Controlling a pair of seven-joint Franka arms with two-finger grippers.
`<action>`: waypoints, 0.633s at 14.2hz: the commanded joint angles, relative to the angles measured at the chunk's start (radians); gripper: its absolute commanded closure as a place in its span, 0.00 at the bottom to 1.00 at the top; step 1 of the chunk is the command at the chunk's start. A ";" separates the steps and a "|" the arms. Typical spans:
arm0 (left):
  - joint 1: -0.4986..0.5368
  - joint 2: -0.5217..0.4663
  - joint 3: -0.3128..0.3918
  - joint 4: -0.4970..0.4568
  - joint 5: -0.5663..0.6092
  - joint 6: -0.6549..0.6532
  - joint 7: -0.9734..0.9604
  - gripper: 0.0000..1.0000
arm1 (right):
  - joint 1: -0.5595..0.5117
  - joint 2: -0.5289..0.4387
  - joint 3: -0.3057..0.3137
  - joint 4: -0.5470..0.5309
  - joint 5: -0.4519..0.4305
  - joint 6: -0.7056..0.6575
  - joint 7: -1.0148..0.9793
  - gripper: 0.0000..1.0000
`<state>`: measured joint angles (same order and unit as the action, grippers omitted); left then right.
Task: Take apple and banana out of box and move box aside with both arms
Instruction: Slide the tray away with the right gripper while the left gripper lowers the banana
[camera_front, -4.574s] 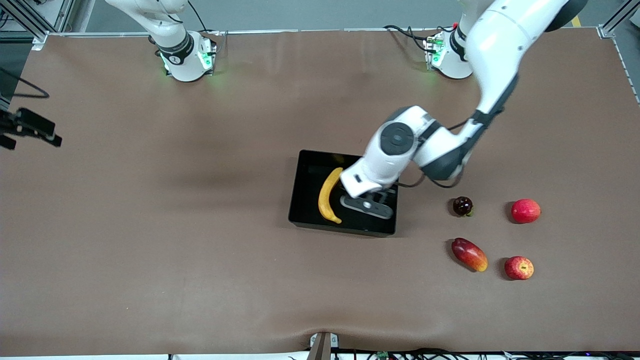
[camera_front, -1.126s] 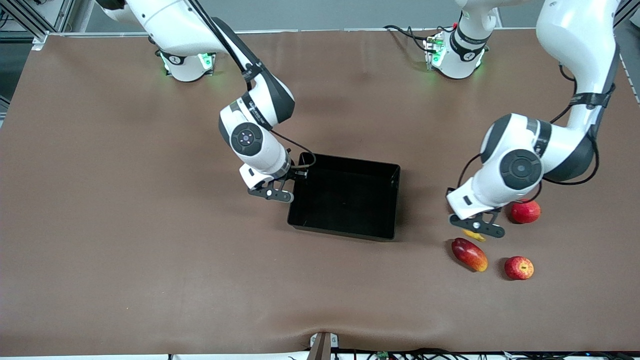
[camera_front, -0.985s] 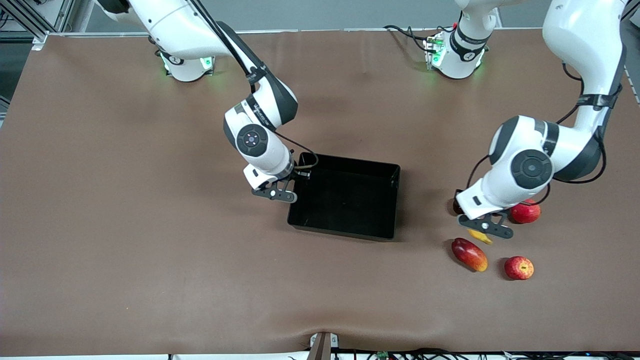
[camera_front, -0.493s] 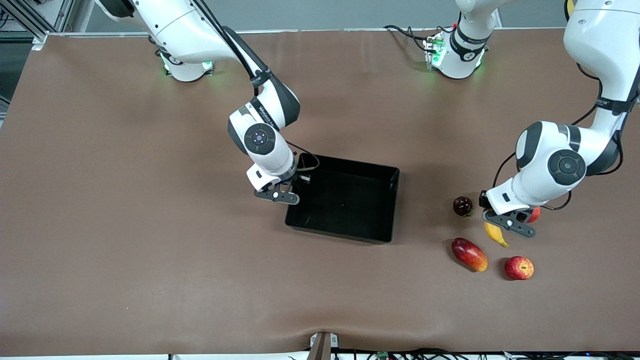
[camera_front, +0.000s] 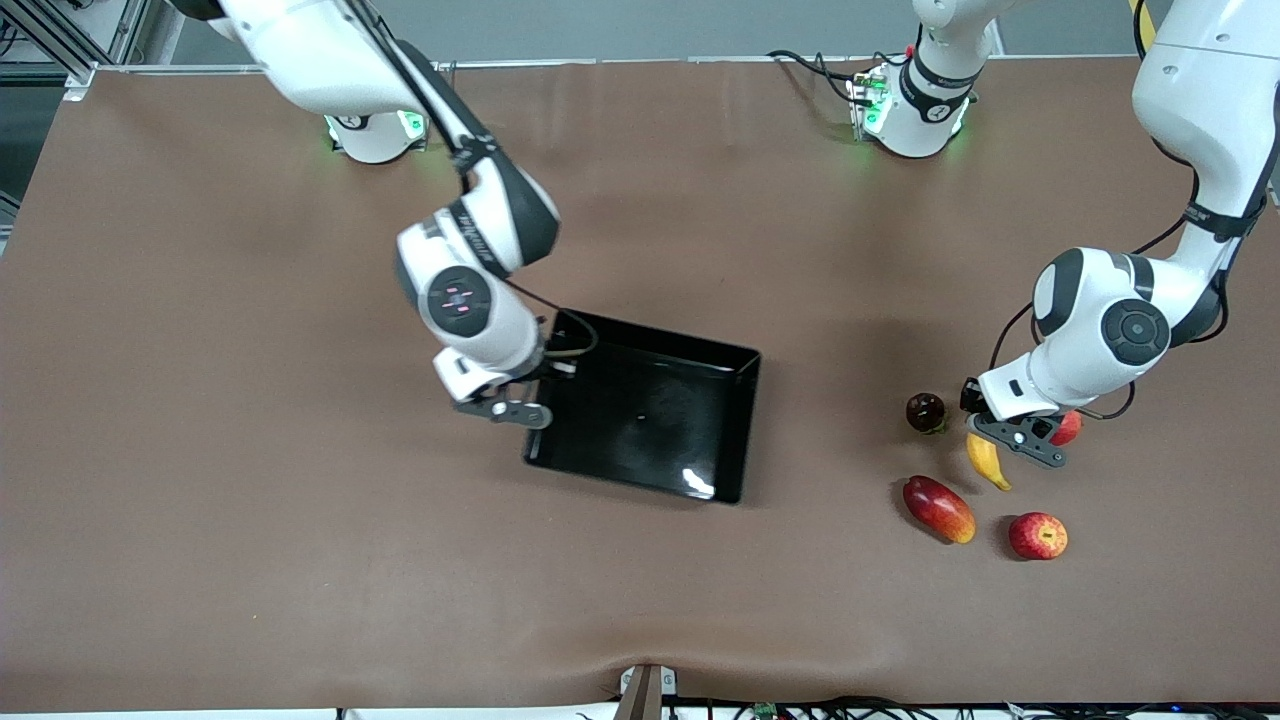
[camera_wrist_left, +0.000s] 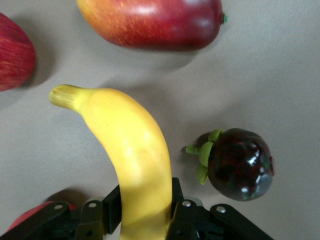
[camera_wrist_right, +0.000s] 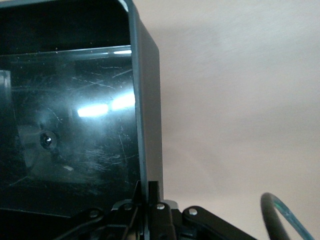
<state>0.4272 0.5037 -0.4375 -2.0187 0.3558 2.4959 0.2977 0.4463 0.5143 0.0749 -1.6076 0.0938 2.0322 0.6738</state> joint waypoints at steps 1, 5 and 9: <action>0.021 0.019 -0.009 -0.011 0.025 0.040 0.008 1.00 | -0.099 -0.095 0.016 -0.018 0.001 -0.110 -0.113 1.00; 0.028 0.042 -0.006 -0.009 0.026 0.041 0.008 1.00 | -0.268 -0.177 0.016 -0.028 0.003 -0.226 -0.290 1.00; 0.027 0.064 -0.003 -0.006 0.026 0.053 0.008 1.00 | -0.447 -0.221 0.013 -0.078 0.003 -0.239 -0.456 1.00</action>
<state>0.4465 0.5611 -0.4365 -2.0217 0.3663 2.5228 0.2977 0.0851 0.3399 0.0670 -1.6304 0.0928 1.7899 0.2883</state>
